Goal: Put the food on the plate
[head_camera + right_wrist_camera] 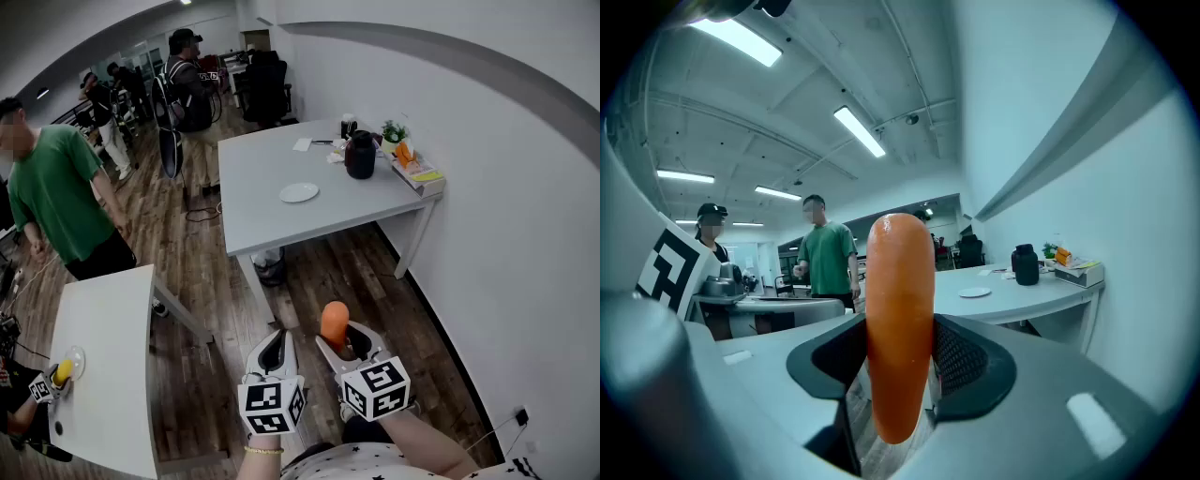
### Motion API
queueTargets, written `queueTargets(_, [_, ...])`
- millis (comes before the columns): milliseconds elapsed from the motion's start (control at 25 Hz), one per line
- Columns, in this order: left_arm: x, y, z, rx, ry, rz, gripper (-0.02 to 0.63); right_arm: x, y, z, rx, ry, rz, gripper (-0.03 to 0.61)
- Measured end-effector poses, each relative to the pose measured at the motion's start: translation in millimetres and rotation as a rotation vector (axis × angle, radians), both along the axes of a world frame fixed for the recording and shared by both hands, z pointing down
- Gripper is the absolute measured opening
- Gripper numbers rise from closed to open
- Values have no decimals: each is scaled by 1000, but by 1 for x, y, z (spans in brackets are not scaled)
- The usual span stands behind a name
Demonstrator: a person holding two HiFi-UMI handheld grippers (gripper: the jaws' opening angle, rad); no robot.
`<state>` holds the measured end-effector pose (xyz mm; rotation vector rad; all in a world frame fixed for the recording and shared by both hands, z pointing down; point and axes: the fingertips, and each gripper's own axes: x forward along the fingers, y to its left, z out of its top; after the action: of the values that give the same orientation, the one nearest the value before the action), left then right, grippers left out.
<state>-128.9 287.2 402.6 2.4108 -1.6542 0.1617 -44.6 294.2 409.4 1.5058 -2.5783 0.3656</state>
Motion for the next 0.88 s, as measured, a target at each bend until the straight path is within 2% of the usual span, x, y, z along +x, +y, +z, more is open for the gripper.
queueTargets(200, [17, -45, 0, -4, -18, -25, 8, 20, -50, -2, -9, -6, -9, 213])
queueTargets(600, [62, -165, -2, -11, 24, -97, 8, 71, -169, -6, 7, 15, -66, 213])
queueTargets(880, [88, -223, 8, -23, 10, -118, 8, 99, -230, 8, -19, 15, -85, 213])
